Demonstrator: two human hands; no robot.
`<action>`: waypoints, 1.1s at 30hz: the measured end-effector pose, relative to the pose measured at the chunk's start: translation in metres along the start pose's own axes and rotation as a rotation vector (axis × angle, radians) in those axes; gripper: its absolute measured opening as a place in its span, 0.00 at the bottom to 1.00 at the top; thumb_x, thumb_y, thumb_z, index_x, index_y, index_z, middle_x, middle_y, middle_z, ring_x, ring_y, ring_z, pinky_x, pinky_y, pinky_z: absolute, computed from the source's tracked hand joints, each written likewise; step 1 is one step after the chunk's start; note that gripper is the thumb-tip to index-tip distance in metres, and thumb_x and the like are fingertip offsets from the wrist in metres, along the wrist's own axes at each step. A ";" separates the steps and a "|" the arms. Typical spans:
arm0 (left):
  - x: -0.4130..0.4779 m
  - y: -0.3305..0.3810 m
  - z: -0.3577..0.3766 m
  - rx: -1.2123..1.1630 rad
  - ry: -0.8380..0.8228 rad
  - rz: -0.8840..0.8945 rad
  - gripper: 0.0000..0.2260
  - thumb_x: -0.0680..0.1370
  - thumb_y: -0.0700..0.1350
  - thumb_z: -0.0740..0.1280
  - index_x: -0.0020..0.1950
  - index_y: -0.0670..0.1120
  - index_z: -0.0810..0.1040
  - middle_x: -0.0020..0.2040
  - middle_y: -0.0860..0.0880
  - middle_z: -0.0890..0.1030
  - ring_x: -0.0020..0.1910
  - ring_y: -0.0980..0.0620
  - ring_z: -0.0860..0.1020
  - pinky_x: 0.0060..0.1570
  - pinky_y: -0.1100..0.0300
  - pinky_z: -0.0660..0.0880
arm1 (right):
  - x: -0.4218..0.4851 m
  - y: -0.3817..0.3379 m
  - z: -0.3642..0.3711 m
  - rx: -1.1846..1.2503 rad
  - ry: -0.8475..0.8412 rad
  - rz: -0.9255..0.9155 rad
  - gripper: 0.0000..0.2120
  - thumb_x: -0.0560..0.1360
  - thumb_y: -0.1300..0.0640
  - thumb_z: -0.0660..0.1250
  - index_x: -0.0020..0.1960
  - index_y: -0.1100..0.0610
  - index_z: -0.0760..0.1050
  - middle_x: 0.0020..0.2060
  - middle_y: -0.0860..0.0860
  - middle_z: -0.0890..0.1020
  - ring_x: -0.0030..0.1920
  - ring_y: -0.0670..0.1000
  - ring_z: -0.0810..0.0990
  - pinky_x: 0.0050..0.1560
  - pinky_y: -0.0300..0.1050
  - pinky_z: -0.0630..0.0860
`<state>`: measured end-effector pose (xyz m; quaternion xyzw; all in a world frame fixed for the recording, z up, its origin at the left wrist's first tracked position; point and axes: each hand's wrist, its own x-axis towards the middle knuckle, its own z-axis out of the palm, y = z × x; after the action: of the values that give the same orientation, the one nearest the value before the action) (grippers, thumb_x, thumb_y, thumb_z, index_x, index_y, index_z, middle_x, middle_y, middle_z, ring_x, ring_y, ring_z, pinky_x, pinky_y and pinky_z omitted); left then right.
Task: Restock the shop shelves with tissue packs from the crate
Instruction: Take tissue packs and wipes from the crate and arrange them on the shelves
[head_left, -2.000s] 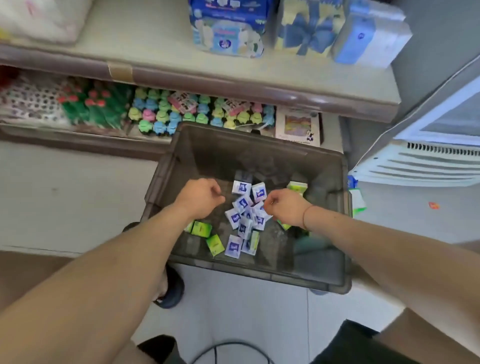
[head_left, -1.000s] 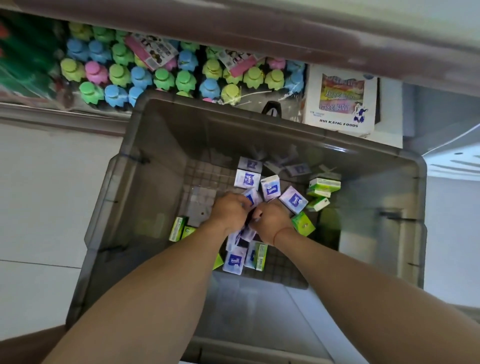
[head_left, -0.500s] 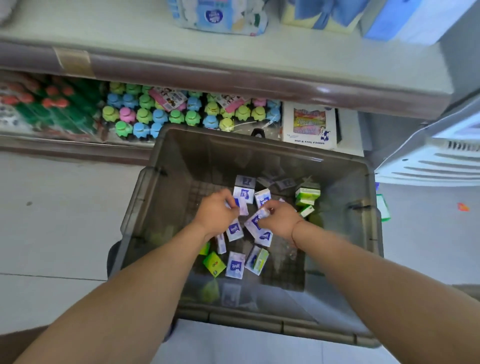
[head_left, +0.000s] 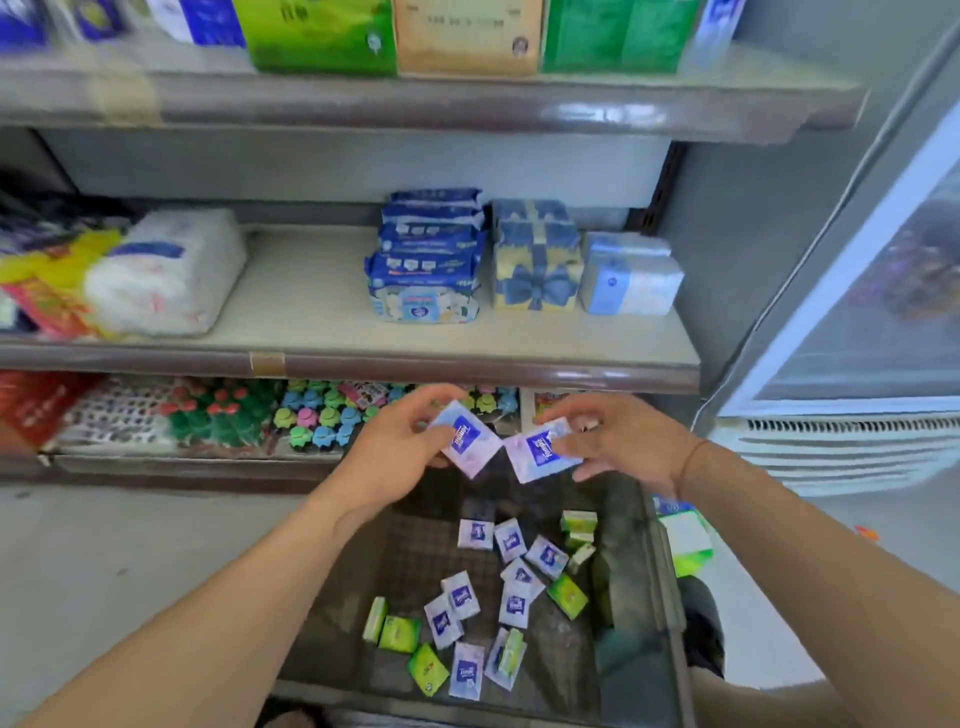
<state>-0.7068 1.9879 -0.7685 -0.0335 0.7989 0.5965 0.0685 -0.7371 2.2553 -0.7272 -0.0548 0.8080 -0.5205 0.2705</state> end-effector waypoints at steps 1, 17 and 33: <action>-0.003 0.022 -0.003 -0.003 0.007 0.048 0.19 0.81 0.39 0.68 0.56 0.66 0.81 0.56 0.49 0.84 0.50 0.52 0.85 0.49 0.50 0.84 | -0.010 -0.016 -0.011 0.038 0.027 -0.053 0.10 0.78 0.65 0.71 0.56 0.55 0.83 0.51 0.56 0.84 0.49 0.52 0.84 0.43 0.46 0.85; 0.010 0.316 -0.012 0.154 0.159 0.496 0.10 0.79 0.40 0.72 0.55 0.55 0.83 0.50 0.53 0.86 0.50 0.49 0.85 0.51 0.50 0.82 | -0.101 -0.160 -0.148 0.520 0.532 -0.735 0.10 0.76 0.68 0.71 0.55 0.57 0.83 0.47 0.57 0.86 0.43 0.52 0.85 0.41 0.43 0.83; 0.164 0.513 0.079 0.764 0.203 0.756 0.04 0.76 0.46 0.76 0.49 0.52 0.84 0.43 0.55 0.85 0.42 0.60 0.81 0.40 0.73 0.72 | -0.075 -0.160 -0.239 0.888 0.683 -0.692 0.07 0.76 0.66 0.71 0.53 0.61 0.82 0.48 0.62 0.86 0.44 0.55 0.85 0.50 0.55 0.82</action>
<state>-0.9325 2.2148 -0.3279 0.2258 0.9177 0.2407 -0.2210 -0.8229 2.4045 -0.4850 -0.0263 0.4924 -0.8496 -0.1874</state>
